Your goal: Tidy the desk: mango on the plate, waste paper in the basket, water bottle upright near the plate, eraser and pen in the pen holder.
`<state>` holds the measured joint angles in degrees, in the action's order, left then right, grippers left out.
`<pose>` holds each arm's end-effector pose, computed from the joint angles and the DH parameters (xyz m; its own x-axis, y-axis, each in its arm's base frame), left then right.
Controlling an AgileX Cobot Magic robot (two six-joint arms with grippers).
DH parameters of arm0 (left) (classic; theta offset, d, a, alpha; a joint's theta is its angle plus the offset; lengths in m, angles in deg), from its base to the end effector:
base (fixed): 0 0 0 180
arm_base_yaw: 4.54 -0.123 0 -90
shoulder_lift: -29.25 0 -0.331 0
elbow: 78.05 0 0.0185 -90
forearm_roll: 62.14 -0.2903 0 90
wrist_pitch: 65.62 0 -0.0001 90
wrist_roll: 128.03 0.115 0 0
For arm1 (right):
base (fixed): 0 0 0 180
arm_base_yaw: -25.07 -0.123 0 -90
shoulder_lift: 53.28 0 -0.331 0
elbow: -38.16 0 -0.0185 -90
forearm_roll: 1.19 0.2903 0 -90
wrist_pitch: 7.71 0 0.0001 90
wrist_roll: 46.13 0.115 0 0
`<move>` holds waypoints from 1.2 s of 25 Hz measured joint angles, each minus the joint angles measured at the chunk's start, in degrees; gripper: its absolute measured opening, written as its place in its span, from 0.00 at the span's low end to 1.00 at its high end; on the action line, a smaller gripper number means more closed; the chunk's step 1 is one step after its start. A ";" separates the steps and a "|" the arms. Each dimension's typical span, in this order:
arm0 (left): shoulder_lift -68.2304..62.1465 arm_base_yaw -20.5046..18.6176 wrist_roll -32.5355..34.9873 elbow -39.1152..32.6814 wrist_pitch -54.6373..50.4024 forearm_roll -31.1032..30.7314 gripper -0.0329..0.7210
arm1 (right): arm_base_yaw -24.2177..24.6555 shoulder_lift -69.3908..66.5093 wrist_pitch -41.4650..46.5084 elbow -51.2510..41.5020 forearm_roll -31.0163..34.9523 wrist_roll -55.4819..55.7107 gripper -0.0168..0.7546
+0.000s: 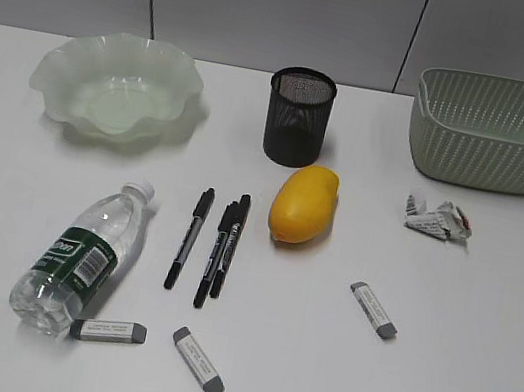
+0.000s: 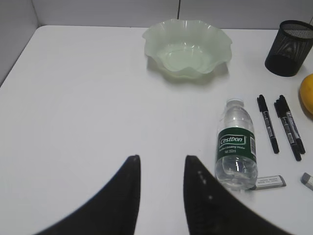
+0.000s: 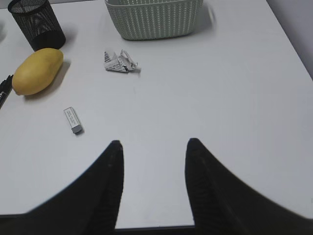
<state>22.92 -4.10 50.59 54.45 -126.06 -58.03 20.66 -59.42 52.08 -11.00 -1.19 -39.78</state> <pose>-0.0010 -0.0072 0.2986 -0.4131 -0.0562 -0.9089 0.0400 0.9960 -0.0798 0.0031 0.0002 0.2900 -0.4287 0.0779 -0.9001 -0.0297 0.9945 0.1002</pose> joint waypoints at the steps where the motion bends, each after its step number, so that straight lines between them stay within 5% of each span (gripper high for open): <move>1: 0.00 0.00 0.00 0.00 0.00 0.00 0.34 | 0.00 0.00 0.00 0.00 0.00 0.00 0.47; 23: 0.00 0.00 0.00 0.00 0.05 0.75 0.35 | 0.00 0.00 0.00 0.00 0.00 0.00 0.47; 26: -4.77 0.00 2.92 0.20 2.50 11.54 0.35 | 0.00 0.00 0.00 0.00 0.00 0.00 0.47; 30: -28.15 1.69 20.63 0.75 10.99 31.87 0.37 | 0.00 0.00 0.00 0.00 0.00 0.00 0.47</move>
<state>-5.23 -2.40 71.23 55.20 -115.08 -26.16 20.66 -59.42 52.08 -11.00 -1.19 -39.78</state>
